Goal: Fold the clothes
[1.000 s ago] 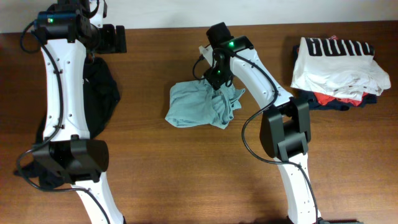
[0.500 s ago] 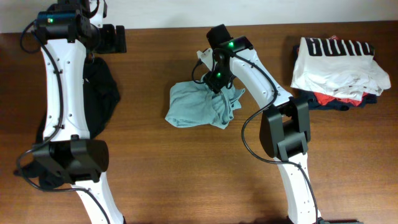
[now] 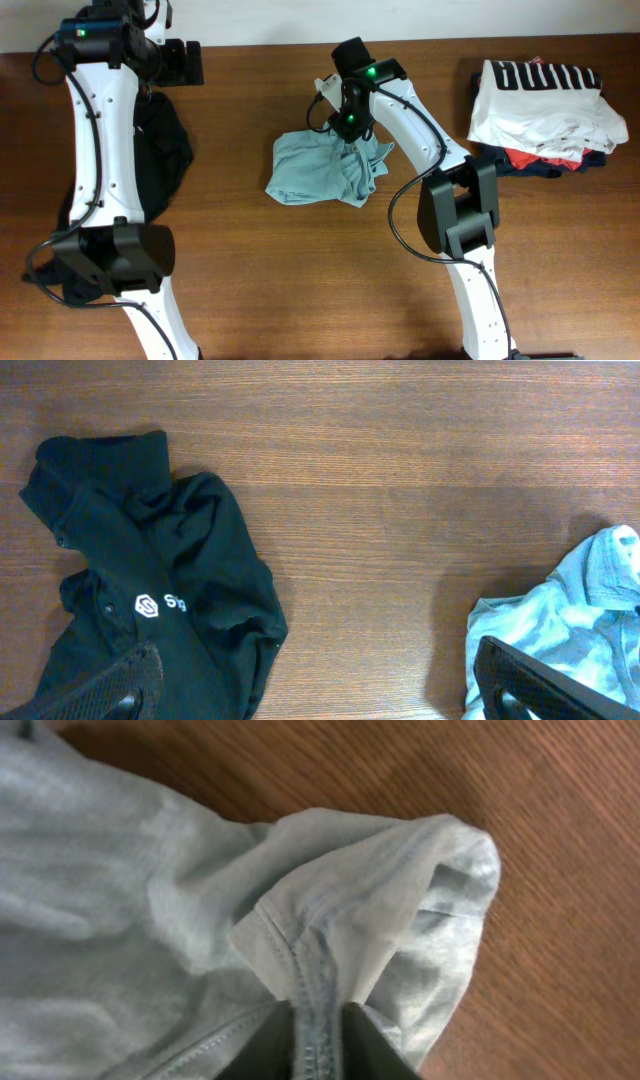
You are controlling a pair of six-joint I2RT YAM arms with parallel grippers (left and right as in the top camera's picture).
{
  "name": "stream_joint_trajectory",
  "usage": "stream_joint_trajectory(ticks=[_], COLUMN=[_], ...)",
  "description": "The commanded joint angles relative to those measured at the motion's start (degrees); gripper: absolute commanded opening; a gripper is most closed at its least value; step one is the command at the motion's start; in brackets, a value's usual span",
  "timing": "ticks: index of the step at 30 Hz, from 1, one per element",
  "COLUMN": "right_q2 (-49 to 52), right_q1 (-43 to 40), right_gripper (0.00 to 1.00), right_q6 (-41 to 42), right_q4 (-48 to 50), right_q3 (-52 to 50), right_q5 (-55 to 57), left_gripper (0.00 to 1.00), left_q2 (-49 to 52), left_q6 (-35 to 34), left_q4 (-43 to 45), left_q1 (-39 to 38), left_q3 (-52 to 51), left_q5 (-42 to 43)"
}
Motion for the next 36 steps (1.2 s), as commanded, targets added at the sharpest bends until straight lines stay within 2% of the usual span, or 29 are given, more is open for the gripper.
stream_joint_trajectory(ticks=[1, 4, 12, 14, 18, 19, 20, 21, 22, 23, 25, 32, 36], right_q2=[0.74, 0.74, 0.61, 0.61, 0.63, 0.63, 0.63, 0.63, 0.61, 0.61, 0.61, 0.63, 0.63], right_q1=[-0.11, -0.13, -4.46, -6.69, -12.72, -13.73, -14.49, -15.28, -16.09, -16.79, -17.84, -18.93, -18.08], right_gripper=[0.13, 0.04, 0.04, 0.04, 0.06, 0.27, 0.55, 0.73, 0.84, 0.91, 0.99, 0.99, 0.99], right_q6=[0.0, 0.13, 8.5, 11.04, 13.99, 13.99, 13.99, 13.99, 13.99, 13.99, 13.99, 13.53, 13.57], right_q4=[-0.33, -0.24, 1.46, 1.44, 0.0, -0.76, -1.68, -2.73, -4.2, -5.77, -8.79, -18.4, -20.7], right_q3=[-0.07, -0.07, 1.77, 2.56, 2.71, 2.71, 2.71, 2.73, 2.73, 2.73, 2.73, 2.71, 2.54], right_q5=[1.07, 1.95, 3.65, 1.18, -13.07, -15.87, -18.21, -20.65, -23.32, -25.66, -28.63, -32.5, -32.46], left_gripper=[0.99, 0.99, 0.99, 0.99, 0.99, 0.99, 0.99, 0.99, 0.99, 0.99, 0.99, 0.99, 0.99], left_q2=[-1.73, -1.73, -1.73, -1.73, -1.73, -1.73, -1.73, -1.73, -1.73, -1.73, -1.73, -1.6, -1.55], left_q6=[0.07, 0.07, 0.07, 0.07, 0.07, 0.07, 0.07, 0.07, 0.07, 0.07, 0.07, 0.07, 0.07], left_q4=[-0.04, -0.04, -0.02, -0.02, 0.0, -0.02, 0.0, 0.0, 0.0, 0.0, 0.07, 0.15, 0.24], left_q1=[0.02, 0.02, 0.02, 0.02, 0.02, 0.02, 0.02, 0.02, 0.02, 0.02, 0.02, 0.02, 0.02], left_q3=[0.72, 0.72, 0.72, 0.72, 0.72, 0.72, 0.72, 0.72, 0.72, 0.7, 0.42, -1.18, -2.75], left_q5=[-0.39, -0.39, -0.42, -0.42, -0.39, -0.39, -0.39, -0.39, -0.39, -0.39, -0.42, -0.42, -0.42])
